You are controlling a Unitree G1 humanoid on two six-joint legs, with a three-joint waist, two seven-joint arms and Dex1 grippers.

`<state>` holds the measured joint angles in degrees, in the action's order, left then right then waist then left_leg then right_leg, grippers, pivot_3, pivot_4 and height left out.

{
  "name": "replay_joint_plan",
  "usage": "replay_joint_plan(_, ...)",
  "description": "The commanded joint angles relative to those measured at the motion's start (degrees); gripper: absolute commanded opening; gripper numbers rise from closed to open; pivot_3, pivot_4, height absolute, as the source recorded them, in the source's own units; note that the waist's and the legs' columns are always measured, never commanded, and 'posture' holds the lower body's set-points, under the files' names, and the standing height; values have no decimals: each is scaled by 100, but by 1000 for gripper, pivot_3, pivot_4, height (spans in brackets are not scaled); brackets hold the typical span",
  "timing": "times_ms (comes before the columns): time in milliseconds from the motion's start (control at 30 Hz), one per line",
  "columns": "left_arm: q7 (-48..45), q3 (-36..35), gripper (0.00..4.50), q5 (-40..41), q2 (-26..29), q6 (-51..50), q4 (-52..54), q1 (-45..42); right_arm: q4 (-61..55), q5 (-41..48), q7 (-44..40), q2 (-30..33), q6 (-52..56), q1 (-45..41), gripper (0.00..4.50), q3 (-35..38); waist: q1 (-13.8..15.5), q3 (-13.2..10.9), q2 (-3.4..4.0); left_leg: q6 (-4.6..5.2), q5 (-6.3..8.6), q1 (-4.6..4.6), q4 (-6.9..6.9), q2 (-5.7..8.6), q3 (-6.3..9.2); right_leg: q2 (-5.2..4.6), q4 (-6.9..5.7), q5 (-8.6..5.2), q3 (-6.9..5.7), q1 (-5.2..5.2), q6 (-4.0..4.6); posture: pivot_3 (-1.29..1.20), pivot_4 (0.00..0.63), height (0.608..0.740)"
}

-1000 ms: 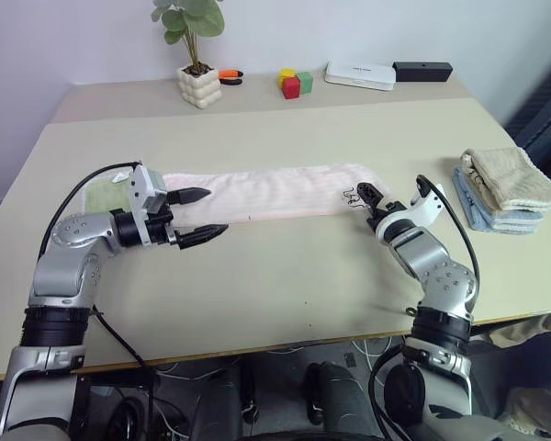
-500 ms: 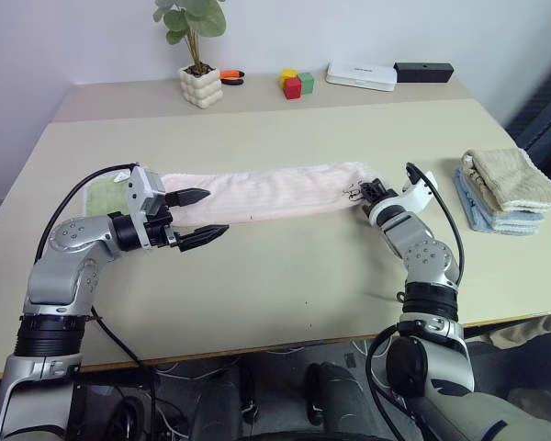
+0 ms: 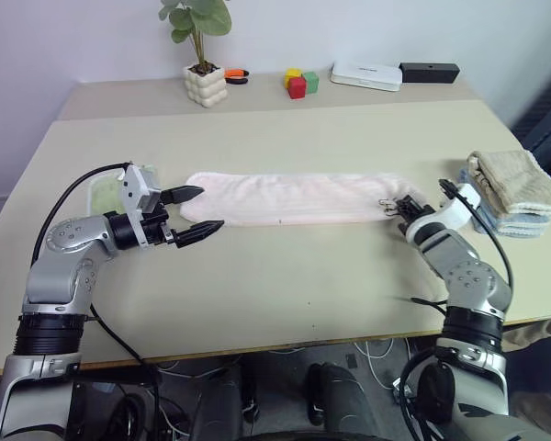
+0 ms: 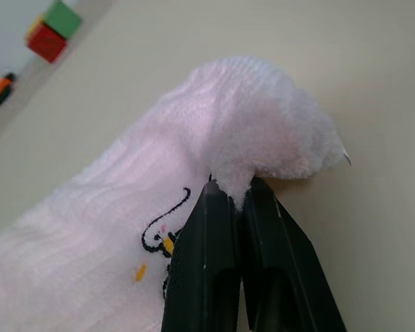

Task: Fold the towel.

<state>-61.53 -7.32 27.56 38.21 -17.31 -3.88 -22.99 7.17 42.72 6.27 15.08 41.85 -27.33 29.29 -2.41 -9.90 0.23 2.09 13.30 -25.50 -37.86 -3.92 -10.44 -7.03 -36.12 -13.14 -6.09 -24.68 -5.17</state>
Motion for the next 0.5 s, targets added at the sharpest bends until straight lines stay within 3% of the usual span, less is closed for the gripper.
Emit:
replay_joint_plan(33, -56, -117, 4500, 17, 59, 122, -30, -163, -471, -232, -397, 395, -14, -52, 84, -312, -11, -1, 2, 2, 0, 0, 2, 1, 0, 0, 0, 0, 0, -2, 0, 0, 150, 740)
replay_joint_plan(267, -147, -101, 4500, -38, 62, 203, -284, -353, -560, -1666, -1320, 1324, -759, -174, 84, -1630, -12, -3, 2, 10, -6, 0, 18, 5, -8, 1, 2, -1, 2, -12, -1, 0, 150, 740)
replay_joint_plan(333, -146, -104, 4500, -57, 55, 216, -294, -360, -774, -2181, -1675, 1500, -991, -272, 84, -2308, -13, -4, 2, 9, -7, 0, 19, 5, -8, 1, 3, 0, 2, -13, -1, 0, 150, 740)
replay_joint_plan(500, -57, -84, 4500, -74, -8, 219, -183, -276, -1065, -3154, -2276, 1264, -1399, -695, 84, -3813, -52, -5, 0, -4, -15, 1, 28, 2, -13, 3, -1, 0, 8, -25, 0, 0, 150, 740)
